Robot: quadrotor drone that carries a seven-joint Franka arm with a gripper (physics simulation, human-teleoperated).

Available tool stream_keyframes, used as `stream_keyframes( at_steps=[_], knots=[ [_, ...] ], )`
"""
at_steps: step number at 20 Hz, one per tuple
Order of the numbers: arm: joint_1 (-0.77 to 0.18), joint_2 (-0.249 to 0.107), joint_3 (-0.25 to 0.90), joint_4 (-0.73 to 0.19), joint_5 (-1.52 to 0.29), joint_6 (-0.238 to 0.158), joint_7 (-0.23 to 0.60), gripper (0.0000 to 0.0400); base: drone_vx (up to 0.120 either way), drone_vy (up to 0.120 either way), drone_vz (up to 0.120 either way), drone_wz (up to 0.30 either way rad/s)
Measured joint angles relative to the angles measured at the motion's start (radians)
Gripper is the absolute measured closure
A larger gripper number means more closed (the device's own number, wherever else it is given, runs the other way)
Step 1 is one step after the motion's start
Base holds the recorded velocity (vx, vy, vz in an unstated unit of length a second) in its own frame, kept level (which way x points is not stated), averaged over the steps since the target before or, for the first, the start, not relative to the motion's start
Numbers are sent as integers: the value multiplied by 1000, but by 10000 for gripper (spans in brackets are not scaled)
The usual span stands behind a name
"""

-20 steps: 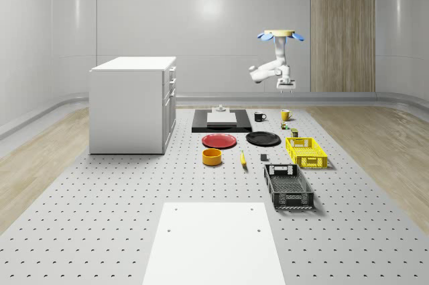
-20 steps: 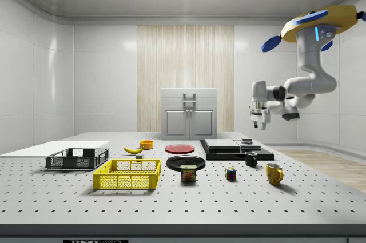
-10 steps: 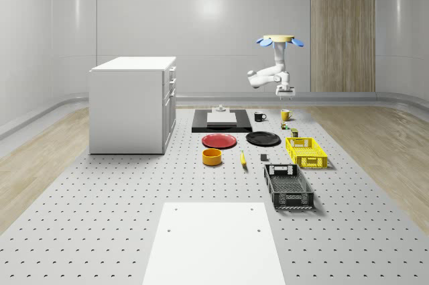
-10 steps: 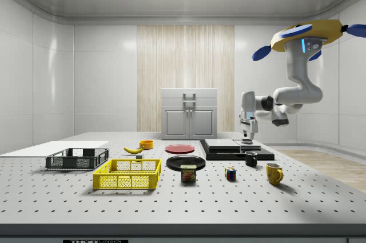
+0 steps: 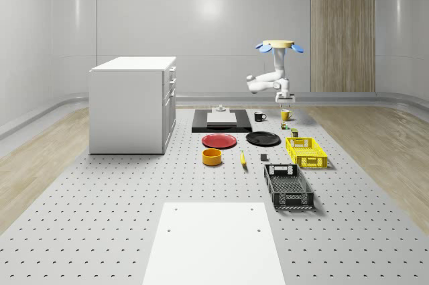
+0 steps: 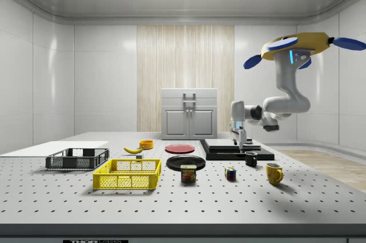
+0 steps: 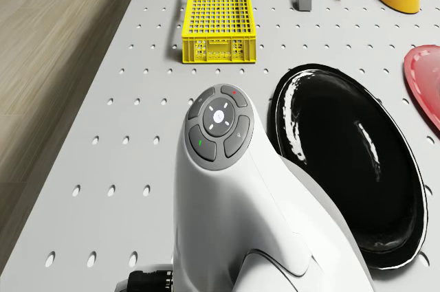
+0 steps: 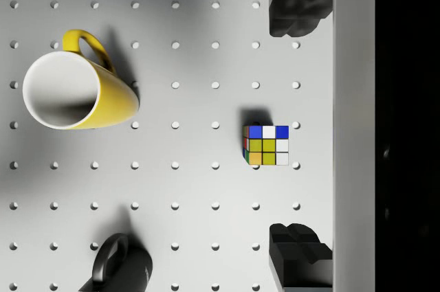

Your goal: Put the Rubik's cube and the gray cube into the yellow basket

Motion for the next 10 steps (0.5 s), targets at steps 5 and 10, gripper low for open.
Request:
stream_keyframes(
  at_steps=[5,10],
  knots=[
    [-6,-20,5,1,10,19,5,0,120,-40,-112,0],
    [-11,-40,10,2,19,37,10,0,16,0,-80,0]
  ],
)
